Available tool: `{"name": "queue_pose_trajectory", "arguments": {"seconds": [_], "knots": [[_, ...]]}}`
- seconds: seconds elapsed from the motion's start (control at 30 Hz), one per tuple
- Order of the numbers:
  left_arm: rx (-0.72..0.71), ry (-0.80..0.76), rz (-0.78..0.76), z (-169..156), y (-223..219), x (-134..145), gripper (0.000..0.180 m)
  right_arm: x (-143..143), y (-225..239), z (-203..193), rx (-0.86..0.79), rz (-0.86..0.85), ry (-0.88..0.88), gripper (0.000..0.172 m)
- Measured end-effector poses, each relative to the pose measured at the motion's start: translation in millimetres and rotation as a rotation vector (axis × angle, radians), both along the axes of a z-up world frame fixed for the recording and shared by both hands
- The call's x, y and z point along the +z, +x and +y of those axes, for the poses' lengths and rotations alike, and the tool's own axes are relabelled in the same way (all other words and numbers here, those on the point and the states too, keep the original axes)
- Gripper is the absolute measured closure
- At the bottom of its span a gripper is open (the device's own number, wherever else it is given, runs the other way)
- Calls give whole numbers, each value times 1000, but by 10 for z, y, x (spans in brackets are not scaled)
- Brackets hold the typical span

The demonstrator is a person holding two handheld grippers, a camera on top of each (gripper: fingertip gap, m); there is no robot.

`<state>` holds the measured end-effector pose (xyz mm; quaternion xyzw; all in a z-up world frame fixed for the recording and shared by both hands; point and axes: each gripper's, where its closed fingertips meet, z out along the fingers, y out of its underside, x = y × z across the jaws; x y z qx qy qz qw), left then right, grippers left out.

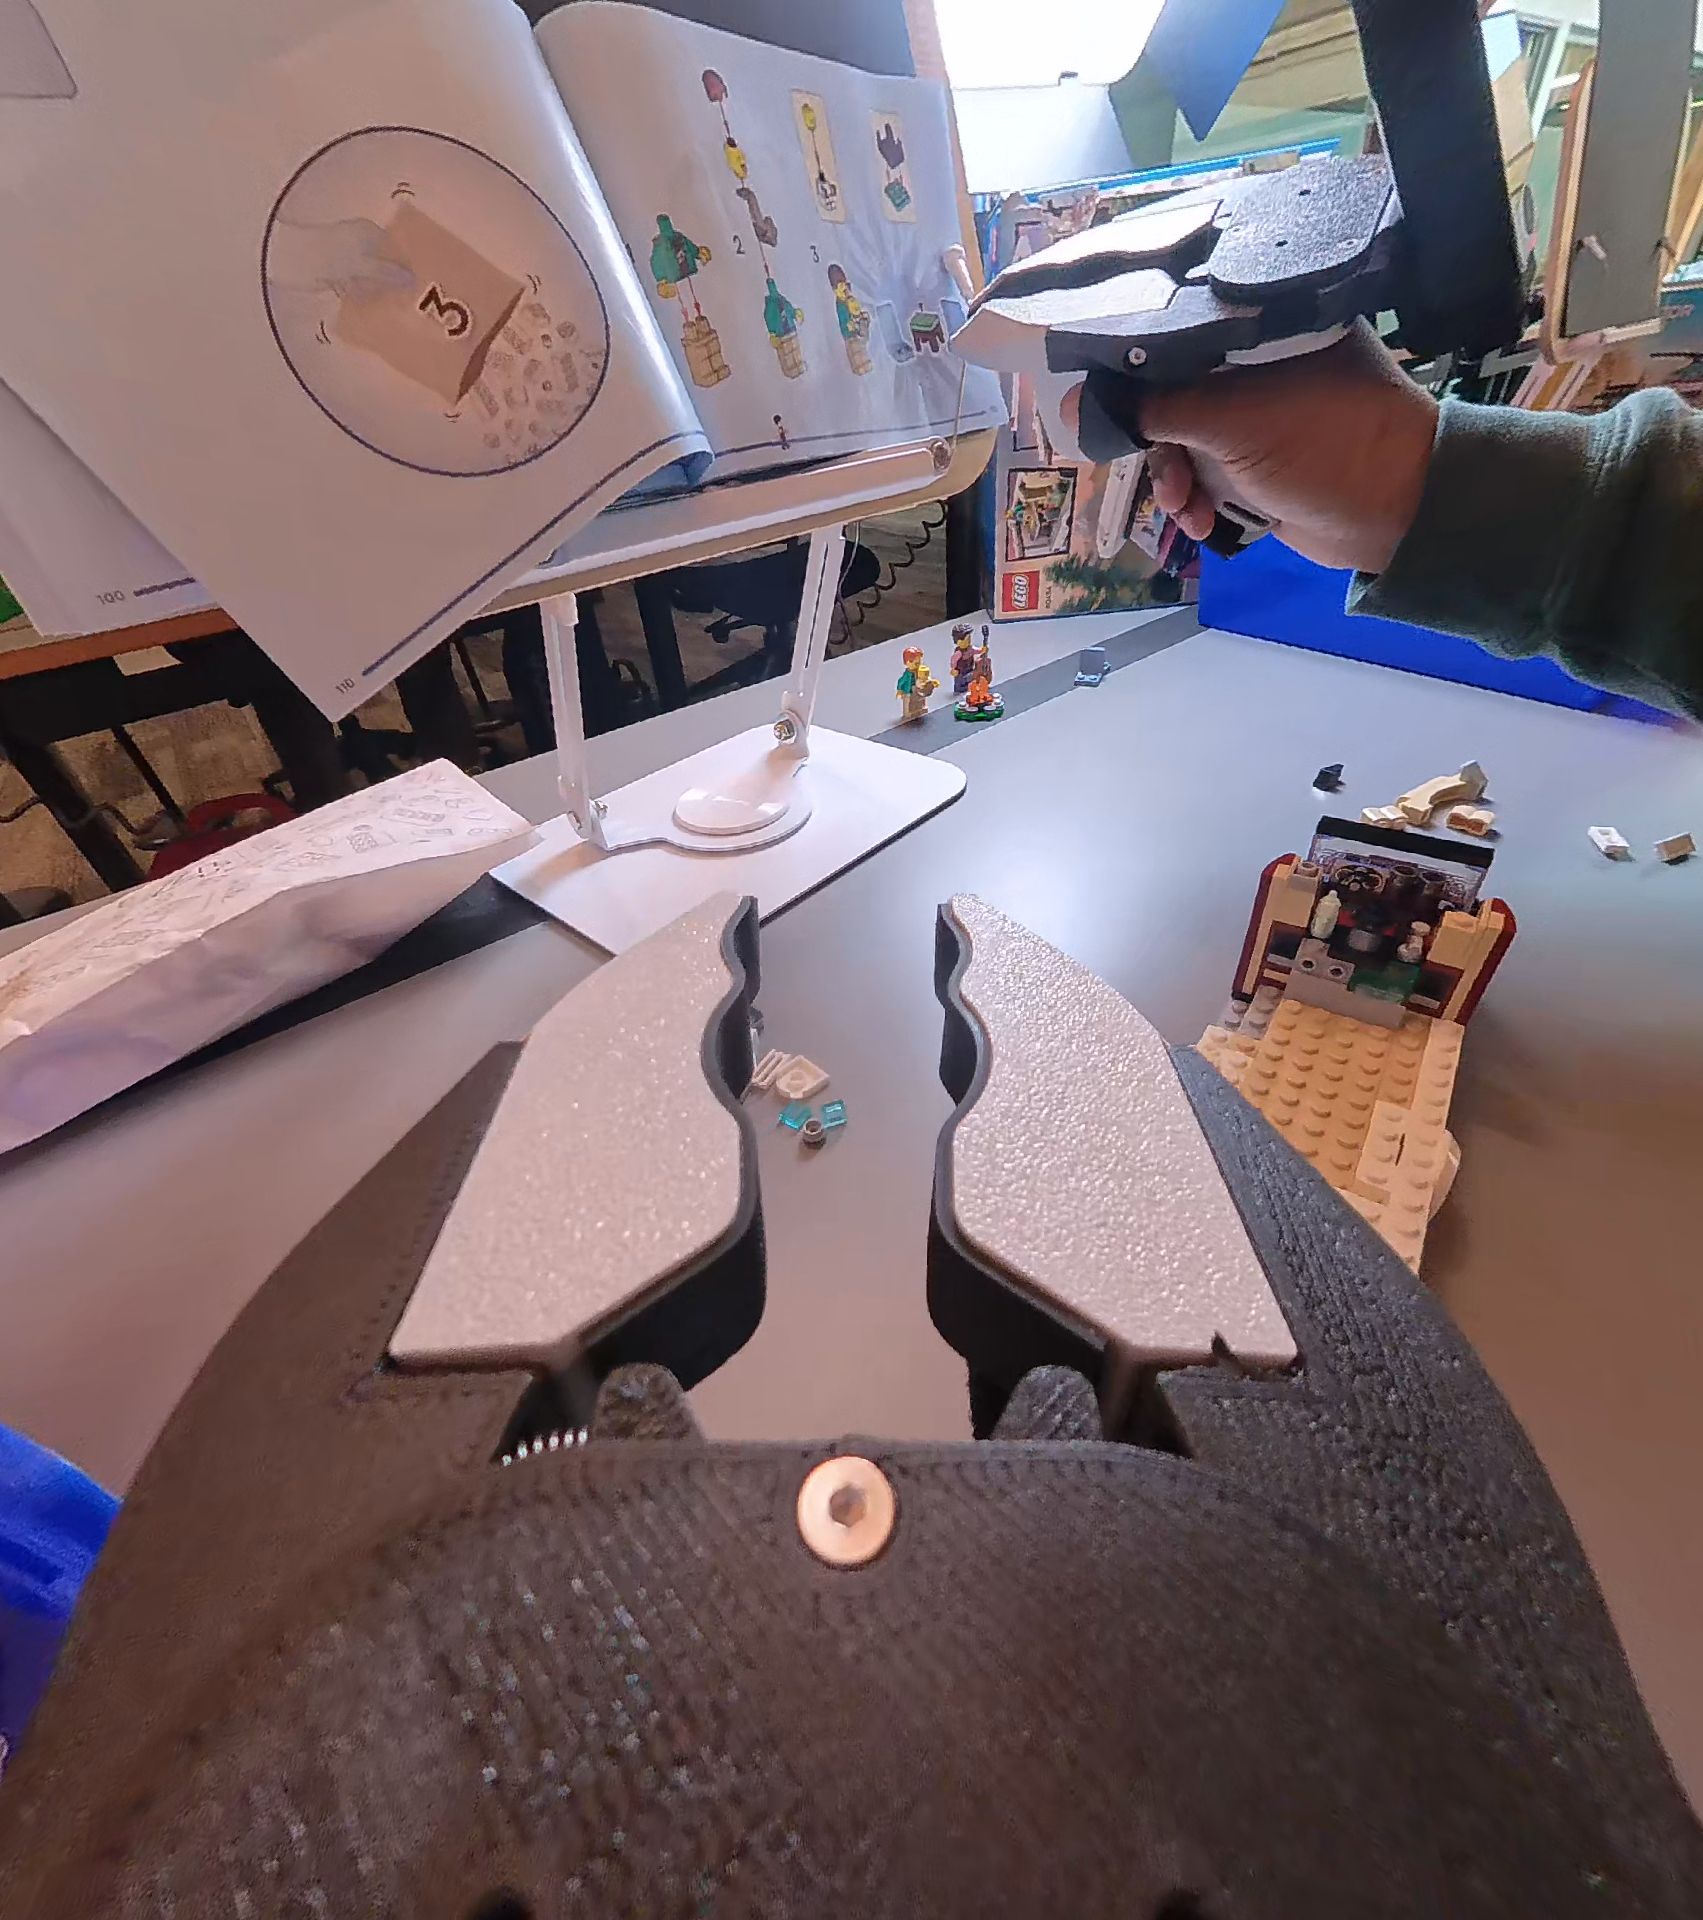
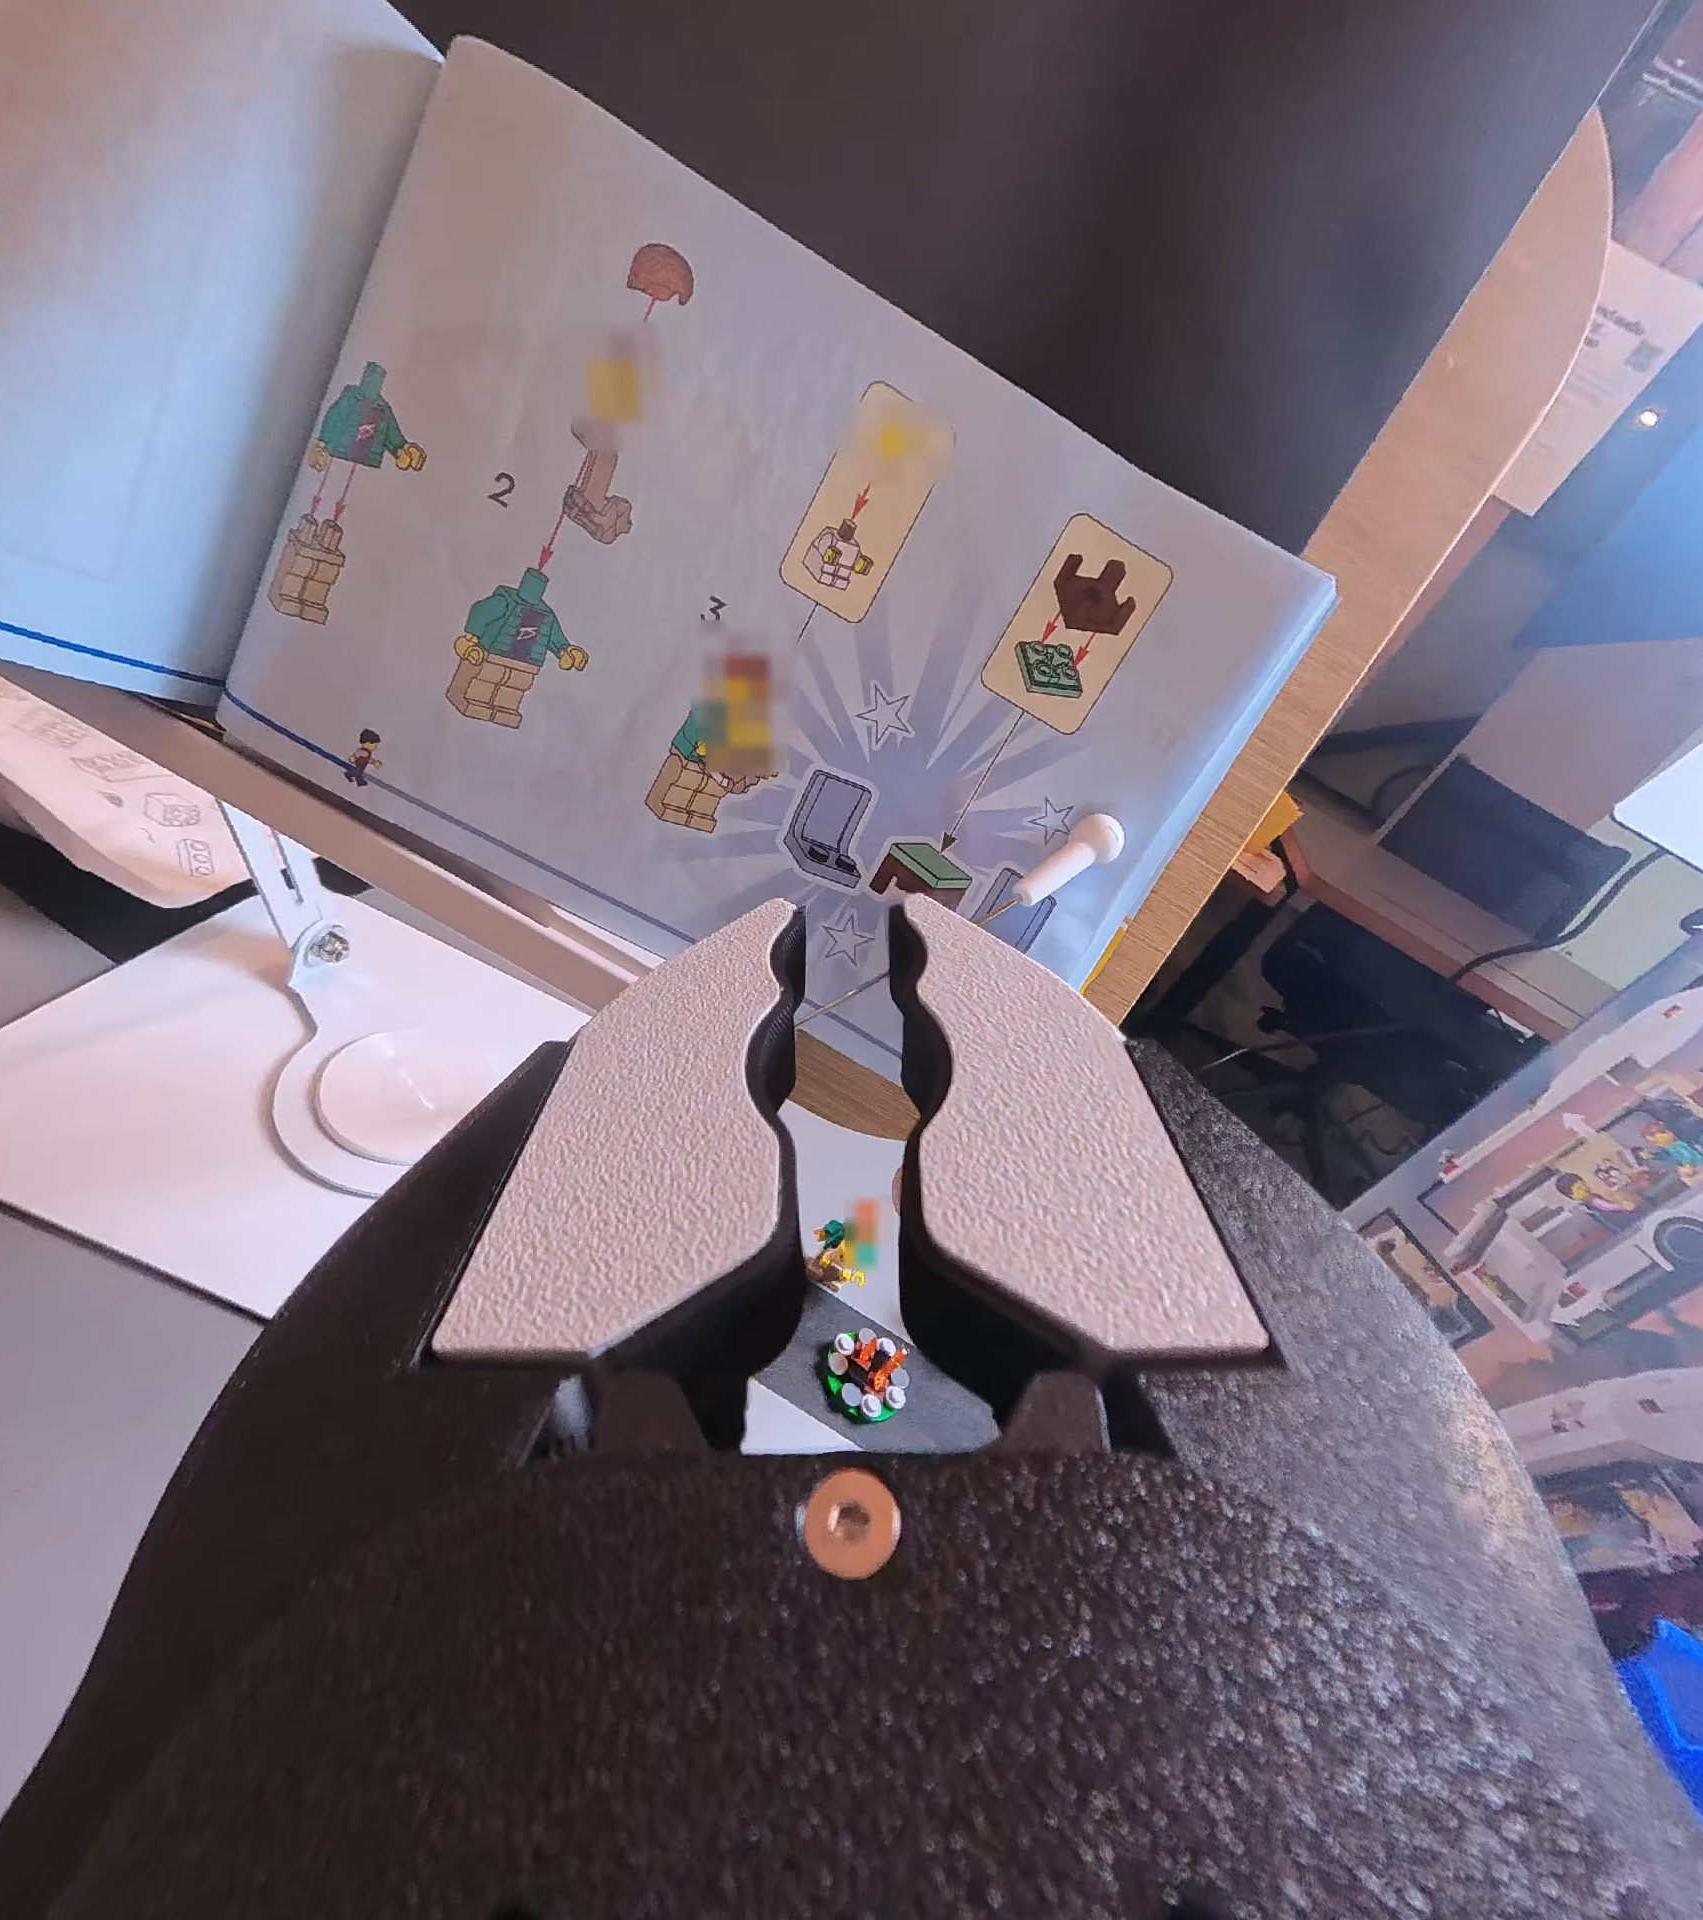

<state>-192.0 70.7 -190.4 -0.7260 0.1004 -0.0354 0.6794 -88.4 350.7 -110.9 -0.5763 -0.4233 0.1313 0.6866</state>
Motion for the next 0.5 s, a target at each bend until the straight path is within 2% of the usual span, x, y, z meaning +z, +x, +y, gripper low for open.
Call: {"name": "queue_pose_trajectory", "arguments": {"seconds": [0.3, 0.5], "knots": [[0, -6, -4, 8, -11, -15, 148, -12, 62, 1, 2, 27, -32, 152], [7, 17, -3, -19, -23, 55, 148, 10, 199, -316, 64, 74, -70, 148]]}}
